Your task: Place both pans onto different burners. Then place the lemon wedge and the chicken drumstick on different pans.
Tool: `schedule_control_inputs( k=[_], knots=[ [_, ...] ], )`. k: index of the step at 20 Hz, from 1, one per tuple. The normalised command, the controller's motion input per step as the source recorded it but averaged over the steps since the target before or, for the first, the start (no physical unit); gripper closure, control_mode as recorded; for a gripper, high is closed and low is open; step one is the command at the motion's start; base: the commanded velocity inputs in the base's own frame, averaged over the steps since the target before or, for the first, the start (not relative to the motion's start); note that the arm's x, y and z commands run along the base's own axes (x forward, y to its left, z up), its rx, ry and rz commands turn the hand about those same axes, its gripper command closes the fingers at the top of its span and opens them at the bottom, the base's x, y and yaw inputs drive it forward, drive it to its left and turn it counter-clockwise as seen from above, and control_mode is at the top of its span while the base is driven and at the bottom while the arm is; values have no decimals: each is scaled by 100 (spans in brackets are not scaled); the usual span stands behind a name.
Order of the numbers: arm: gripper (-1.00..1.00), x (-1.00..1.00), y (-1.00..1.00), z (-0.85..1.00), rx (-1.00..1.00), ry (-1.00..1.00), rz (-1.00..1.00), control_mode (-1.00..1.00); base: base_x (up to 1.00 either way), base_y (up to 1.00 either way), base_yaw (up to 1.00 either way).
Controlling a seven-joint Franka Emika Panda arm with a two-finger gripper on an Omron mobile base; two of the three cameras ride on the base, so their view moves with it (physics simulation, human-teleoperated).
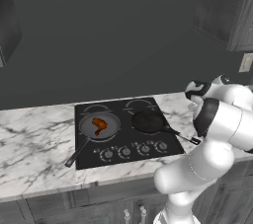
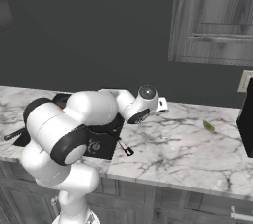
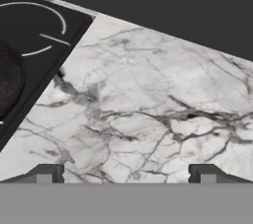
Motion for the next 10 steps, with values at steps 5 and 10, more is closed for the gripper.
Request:
schedule_control_inputs(
  k=[5, 10],
  knots=[
    [-100, 0, -32, 0, 0, 0, -9, -100, 0, 0, 0],
    [-100, 0, -35, 0, 0, 0, -8, -100, 0, 0, 0]
  ],
)
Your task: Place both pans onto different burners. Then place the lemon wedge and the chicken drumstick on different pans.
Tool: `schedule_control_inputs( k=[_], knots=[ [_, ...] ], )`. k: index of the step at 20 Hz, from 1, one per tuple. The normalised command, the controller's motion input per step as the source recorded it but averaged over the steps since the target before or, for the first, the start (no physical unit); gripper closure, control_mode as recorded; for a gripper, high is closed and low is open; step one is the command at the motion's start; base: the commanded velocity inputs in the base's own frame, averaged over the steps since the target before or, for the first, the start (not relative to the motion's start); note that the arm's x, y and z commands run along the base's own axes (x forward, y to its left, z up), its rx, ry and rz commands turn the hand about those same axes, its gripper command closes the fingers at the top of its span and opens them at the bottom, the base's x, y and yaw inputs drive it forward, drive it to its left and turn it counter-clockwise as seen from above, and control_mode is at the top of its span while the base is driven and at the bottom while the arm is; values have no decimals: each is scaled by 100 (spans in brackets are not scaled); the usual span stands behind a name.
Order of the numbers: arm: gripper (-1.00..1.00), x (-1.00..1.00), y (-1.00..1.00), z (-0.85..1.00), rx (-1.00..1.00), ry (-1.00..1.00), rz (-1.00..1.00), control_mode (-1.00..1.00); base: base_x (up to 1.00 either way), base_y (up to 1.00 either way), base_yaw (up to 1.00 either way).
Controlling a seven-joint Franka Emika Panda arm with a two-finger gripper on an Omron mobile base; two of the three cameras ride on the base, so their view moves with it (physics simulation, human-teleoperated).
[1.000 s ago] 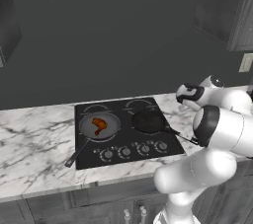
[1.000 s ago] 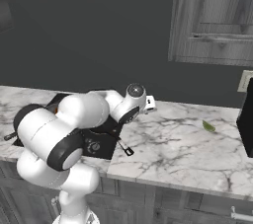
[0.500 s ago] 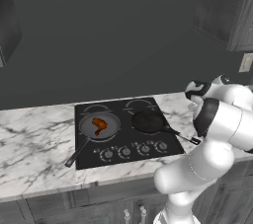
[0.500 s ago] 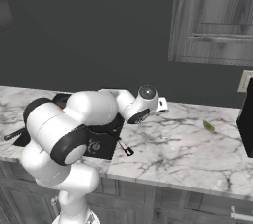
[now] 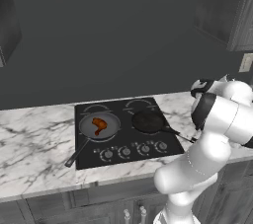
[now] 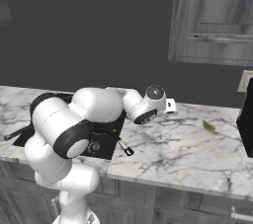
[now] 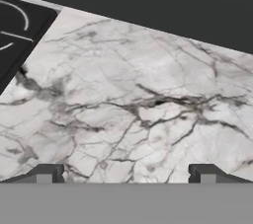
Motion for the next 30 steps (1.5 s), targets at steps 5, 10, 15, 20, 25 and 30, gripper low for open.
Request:
schedule_control_inputs(
  k=[5, 10, 15, 20, 25, 30],
  knots=[
    [-100, 0, -42, 0, 0, 0, -3, -100, 0, 0, 0],
    [-100, 0, -44, 0, 0, 0, 0, -100, 0, 0, 0],
    [-100, 0, -43, 0, 0, 0, 0, -100, 0, 0, 0],
    [-100, 0, -37, 0, 0, 0, 0, -100, 0, 0, 0],
    [-100, 0, -29, 0, 0, 2, 0, -100, 0, 0, 0],
    [-100, 0, -22, 0, 0, 2, 0, -100, 0, 0, 0]
  ],
)
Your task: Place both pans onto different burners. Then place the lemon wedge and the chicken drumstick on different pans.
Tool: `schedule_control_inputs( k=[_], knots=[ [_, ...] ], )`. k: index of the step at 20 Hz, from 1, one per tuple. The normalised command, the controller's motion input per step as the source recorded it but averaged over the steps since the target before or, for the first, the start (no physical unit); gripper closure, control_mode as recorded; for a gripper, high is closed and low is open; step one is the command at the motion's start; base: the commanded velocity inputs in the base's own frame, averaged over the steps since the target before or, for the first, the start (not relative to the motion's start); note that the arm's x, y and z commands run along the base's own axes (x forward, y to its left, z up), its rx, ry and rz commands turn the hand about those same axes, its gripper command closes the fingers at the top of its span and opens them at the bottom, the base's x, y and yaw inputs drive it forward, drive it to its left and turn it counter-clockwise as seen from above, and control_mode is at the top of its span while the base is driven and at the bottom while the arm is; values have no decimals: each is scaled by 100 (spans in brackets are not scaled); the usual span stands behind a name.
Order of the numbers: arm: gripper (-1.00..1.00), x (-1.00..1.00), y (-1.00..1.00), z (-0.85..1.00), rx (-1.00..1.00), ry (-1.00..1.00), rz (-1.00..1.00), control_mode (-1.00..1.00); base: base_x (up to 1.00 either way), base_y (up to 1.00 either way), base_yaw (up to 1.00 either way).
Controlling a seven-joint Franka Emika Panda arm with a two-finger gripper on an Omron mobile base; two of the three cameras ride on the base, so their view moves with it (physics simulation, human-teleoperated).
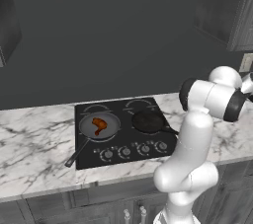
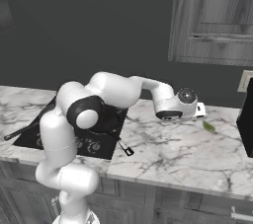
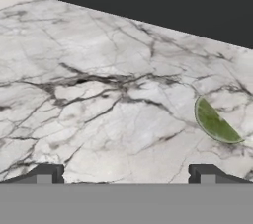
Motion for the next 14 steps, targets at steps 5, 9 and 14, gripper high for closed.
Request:
schedule_control_inputs(
  k=[5, 9, 14],
  knots=[
    [-100, 5, -13, 0, 0, 0, 0, -100, 0, 0, 0],
    [-100, 13, -8, 0, 0, 1, 0, -100, 0, 0, 0],
    [-100, 6, -11, 0, -1, 2, 0, -100, 0, 0, 0]
  ],
)
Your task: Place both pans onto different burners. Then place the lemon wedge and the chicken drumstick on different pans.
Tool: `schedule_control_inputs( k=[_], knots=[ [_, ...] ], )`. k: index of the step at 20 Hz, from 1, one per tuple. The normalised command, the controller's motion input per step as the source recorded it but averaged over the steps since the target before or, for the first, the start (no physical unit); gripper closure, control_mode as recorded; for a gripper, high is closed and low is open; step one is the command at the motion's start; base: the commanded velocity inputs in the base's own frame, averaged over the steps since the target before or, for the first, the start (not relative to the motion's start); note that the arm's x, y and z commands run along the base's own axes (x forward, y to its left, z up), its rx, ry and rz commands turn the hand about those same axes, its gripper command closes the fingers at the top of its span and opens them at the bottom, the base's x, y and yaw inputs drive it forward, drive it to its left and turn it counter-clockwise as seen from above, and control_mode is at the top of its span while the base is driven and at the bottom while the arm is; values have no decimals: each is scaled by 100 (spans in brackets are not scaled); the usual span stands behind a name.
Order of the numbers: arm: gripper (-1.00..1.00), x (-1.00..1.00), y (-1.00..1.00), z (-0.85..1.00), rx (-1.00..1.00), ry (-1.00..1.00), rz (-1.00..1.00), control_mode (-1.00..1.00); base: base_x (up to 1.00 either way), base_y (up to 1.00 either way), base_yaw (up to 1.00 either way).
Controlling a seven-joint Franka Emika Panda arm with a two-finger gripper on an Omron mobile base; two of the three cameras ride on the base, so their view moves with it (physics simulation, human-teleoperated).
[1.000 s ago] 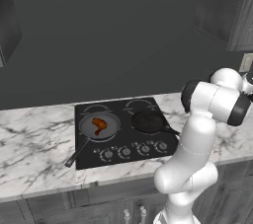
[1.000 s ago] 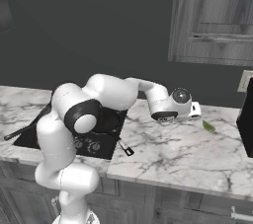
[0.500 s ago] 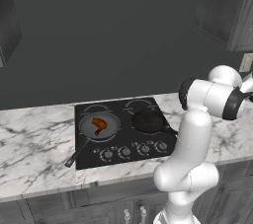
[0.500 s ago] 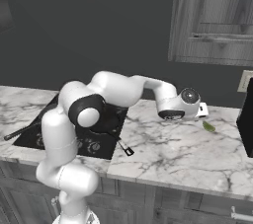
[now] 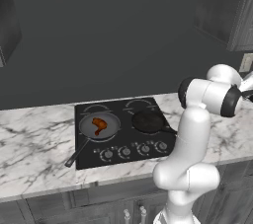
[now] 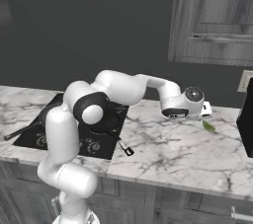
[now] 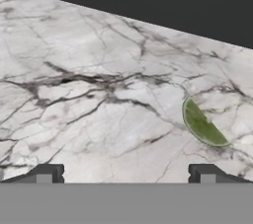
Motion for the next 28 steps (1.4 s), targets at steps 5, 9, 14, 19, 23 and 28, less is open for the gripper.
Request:
schedule_control_inputs(
  k=[5, 9, 14, 19, 23, 28],
  knots=[
    [-100, 6, -15, 0, -3, 1, 2, -100, 0, 0, 0],
    [-100, 5, -16, -3, -4, 2, 4, -100, 0, 0, 0],
    [-100, 7, -12, -3, -4, 6, 5, -100, 0, 0, 0],
    [-100, 2, -13, -11, -2, 7, 8, -100, 0, 0, 0],
    [-100, 3, -15, -6, 0, 7, 8, -100, 0, 0, 0],
    [-100, 9, -18, -2, 0, 3, 8, -100, 0, 0, 0]
  ],
)
